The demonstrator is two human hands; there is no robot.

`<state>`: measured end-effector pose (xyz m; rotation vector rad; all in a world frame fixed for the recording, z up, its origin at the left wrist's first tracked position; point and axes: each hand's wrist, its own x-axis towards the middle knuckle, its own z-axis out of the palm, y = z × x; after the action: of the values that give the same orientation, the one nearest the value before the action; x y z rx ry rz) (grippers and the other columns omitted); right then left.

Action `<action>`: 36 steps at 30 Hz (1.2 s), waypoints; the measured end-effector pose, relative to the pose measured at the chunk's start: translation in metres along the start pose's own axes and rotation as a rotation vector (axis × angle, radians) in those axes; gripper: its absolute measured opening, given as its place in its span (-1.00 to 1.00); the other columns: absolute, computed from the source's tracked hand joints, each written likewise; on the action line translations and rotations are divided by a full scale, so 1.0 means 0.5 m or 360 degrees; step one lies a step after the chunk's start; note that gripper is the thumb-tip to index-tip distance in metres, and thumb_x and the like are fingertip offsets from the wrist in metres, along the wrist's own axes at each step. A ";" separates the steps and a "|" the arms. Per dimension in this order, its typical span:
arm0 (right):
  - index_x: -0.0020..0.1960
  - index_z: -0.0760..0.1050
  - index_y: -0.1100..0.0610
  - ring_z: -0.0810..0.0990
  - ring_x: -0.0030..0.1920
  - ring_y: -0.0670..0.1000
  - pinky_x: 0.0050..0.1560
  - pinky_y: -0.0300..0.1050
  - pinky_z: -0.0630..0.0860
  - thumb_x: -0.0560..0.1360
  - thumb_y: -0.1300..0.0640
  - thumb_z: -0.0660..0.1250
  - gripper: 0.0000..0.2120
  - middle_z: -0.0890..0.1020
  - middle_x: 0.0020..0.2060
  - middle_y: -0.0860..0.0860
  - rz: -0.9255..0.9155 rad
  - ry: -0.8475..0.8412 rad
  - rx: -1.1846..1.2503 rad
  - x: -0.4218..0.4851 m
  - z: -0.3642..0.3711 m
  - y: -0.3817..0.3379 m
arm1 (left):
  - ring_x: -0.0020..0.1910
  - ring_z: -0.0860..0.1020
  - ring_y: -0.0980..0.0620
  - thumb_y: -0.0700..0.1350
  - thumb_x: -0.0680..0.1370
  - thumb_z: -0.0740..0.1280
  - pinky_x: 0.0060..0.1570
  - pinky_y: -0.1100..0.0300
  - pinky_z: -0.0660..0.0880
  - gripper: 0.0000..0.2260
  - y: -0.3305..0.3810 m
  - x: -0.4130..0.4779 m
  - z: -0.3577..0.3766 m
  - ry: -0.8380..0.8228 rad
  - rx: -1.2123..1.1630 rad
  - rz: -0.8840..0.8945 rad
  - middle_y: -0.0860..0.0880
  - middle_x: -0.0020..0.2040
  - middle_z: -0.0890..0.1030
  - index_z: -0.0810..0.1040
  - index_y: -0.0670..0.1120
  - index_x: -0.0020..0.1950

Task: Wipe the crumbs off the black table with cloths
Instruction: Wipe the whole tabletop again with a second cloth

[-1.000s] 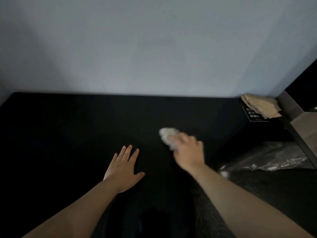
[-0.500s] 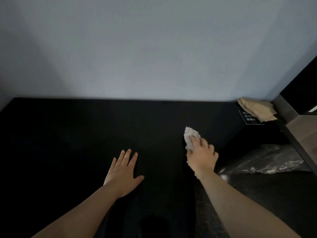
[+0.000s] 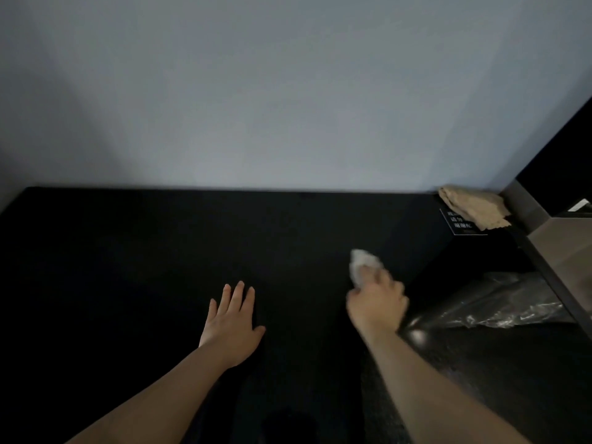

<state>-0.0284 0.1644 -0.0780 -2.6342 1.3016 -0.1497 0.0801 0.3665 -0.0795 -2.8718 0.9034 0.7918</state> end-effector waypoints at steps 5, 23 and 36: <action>0.39 0.27 -0.13 0.34 0.29 0.08 0.24 0.02 0.29 0.50 0.09 0.21 -0.52 0.31 0.37 -0.07 -0.1113 -0.0329 0.0174 -0.111 0.030 -0.072 | 0.52 -0.28 -0.10 0.06 0.66 -0.02 0.50 -0.06 -0.16 -0.43 0.016 -0.004 0.013 0.0041 0.0020 -0.0039 -0.07 0.55 -0.28 -0.24 -0.09 0.54; 0.21 0.52 -0.09 0.60 -0.01 0.16 -0.03 0.01 0.54 0.31 0.17 0.33 -0.52 0.60 0.15 0.01 -0.0526 0.0226 0.0131 -0.062 0.013 0.167 | 0.53 -0.25 -0.05 0.02 0.66 0.03 0.50 -0.05 -0.14 -0.46 0.108 -0.050 0.020 -0.0124 0.0115 0.0320 0.00 0.56 -0.24 -0.18 0.03 0.56; 0.11 0.58 -0.01 0.59 -0.15 0.15 -0.18 0.01 0.52 0.16 0.21 0.50 -0.48 0.63 0.05 0.01 -0.0588 0.0293 0.0092 -0.060 -0.008 0.258 | 0.53 -0.24 -0.09 0.01 0.67 0.00 0.51 -0.08 -0.10 -0.45 0.230 -0.043 0.039 -0.0013 0.0138 0.0108 -0.08 0.56 -0.25 -0.21 -0.08 0.55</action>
<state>-0.1473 0.1112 -0.1028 -2.8373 0.8253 -0.4863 -0.0064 0.2856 -0.0724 -2.7750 1.0126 0.7498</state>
